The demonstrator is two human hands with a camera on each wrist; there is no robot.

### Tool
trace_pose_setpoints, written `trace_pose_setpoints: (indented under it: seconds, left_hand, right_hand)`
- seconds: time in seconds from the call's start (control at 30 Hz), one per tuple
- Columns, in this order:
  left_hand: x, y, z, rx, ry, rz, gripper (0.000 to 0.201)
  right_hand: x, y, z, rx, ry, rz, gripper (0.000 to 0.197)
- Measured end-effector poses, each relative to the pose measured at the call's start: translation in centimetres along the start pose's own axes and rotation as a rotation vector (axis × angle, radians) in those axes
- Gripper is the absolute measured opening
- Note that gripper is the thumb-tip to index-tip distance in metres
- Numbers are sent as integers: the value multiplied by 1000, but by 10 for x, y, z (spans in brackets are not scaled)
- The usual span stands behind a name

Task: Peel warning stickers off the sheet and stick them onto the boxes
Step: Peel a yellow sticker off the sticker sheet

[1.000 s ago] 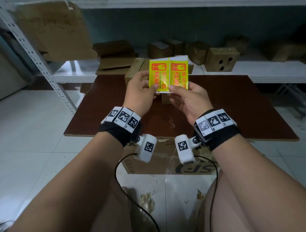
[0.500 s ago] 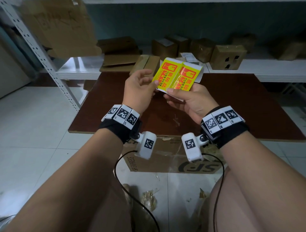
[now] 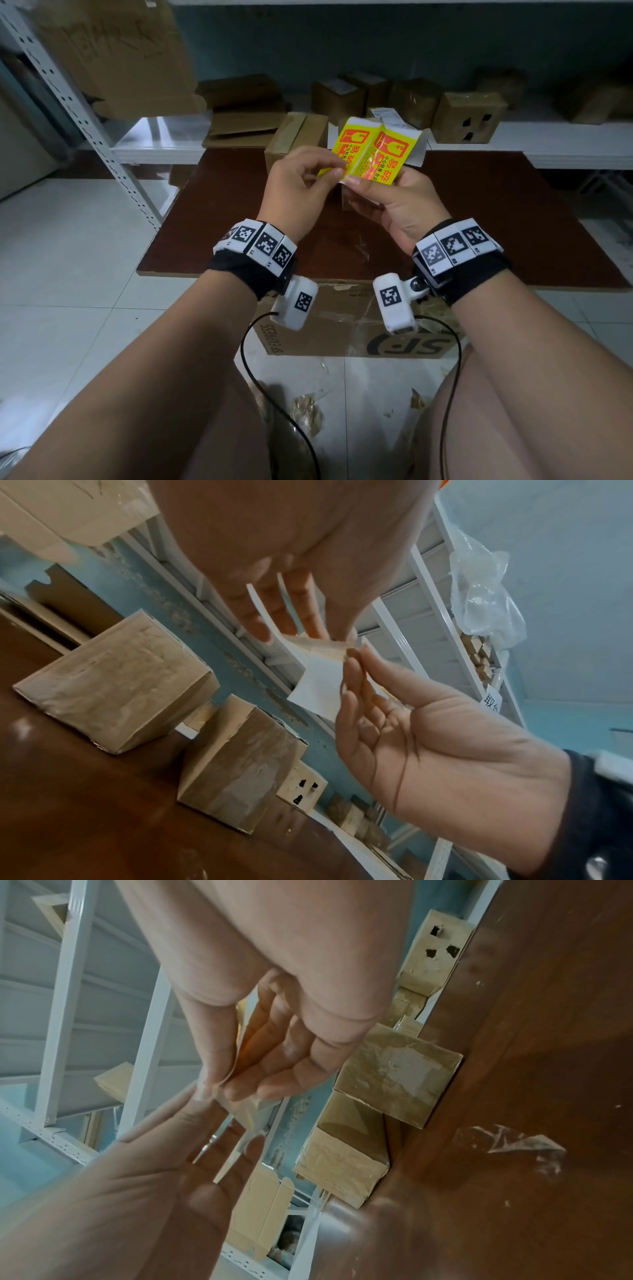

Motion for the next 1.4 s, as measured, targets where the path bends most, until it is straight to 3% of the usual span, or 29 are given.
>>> trace_pose_setpoints:
  seconds: [0.23, 0.4, 0.57, 0.9, 1.4]
  left_hand:
    - [-2, -7, 0, -71, -15, -60, 15]
    - [-2, -6, 2, -63, -19, -66, 16]
    - [-3, -6, 1, -86, -2, -72, 16]
    - [-3, -7, 2, -78, 8, -116, 10]
    - [-3, -8, -1, -281, 162, -103, 10]
  right_hand:
    - [1, 7, -3, -18, 23, 17, 40]
    - [1, 10, -4, -74, 32, 14, 25]
    - [-1, 10, -6, -90, 65, -4, 44]
    - [0, 12, -4, -119, 76, 11, 46]
    - [-1, 9, -5, -74, 32, -17, 38]
Point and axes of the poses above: each hand's wrist, its own x-axis towards the middle knuckle, its own y-axis out of the back of the hand, z = x × y, the point moved 5 cm from there along x, towards the middle knuckle, and after that the axes turned 2 degrees about -y, right-handed, at the moved point
